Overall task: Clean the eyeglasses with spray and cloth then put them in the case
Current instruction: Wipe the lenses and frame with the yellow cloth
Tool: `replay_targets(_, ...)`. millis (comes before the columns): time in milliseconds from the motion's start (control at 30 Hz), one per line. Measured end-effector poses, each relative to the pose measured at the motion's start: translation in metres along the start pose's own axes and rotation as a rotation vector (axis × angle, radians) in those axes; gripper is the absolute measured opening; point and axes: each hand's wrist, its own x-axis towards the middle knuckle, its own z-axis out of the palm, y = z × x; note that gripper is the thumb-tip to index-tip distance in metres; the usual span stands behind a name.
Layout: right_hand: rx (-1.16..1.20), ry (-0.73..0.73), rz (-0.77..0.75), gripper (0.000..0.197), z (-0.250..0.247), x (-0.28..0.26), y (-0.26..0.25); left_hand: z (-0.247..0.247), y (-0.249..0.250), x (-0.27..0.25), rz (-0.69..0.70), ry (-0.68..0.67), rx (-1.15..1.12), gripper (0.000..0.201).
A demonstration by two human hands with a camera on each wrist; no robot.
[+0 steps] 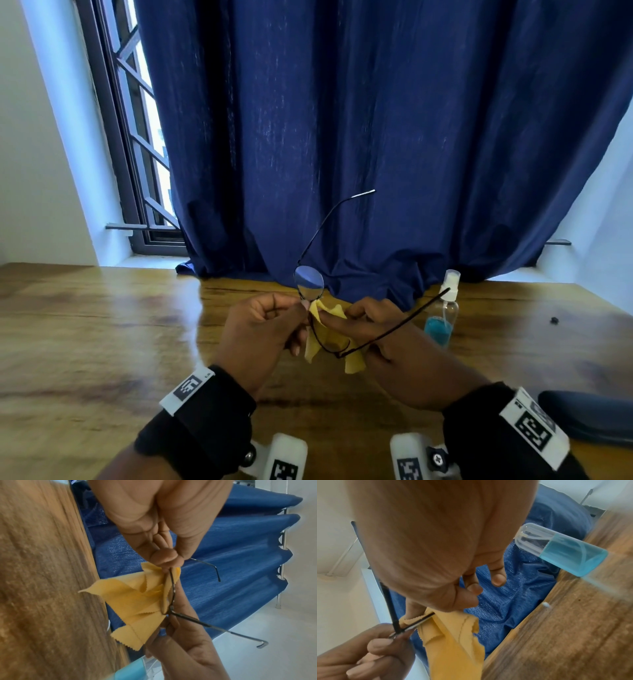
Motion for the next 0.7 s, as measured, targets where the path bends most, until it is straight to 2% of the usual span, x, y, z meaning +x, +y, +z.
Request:
replay_targets(133, 0.033, -0.029, -0.029, 0.084, -0.004, 0.002, -0.004, -0.001, 0.004, 0.001, 0.040, 0.057, 0.010, 0.018)
replay_targets(267, 0.102, -0.064, -0.045, 0.071, -0.007, 0.002, -0.010, -0.003, 0.005, 0.003, 0.047, 0.113, 0.003, 0.018)
replay_targets(400, 0.181, 0.008, -0.009, 0.089, -0.014, -0.003, -0.004, -0.003, 0.006, 0.003, 0.053, 0.119, 0.007, 0.016)
replay_targets(433, 0.173, 0.005, -0.005, 0.089, -0.015, -0.004, -0.001, -0.004, 0.007, 0.003, 0.056, 0.124, 0.001, 0.016)
replay_targets(600, 0.090, 0.012, 0.035, 0.082, -0.013, -0.004, 0.010, -0.004, 0.007, 0.002, 0.049, 0.102, -0.023, 0.017)
replay_targets(700, 0.100, 0.039, 0.056, 0.066, -0.010, -0.003, 0.005, 0.001, 0.005, -0.001, 0.024, 0.050, -0.007, 0.017)
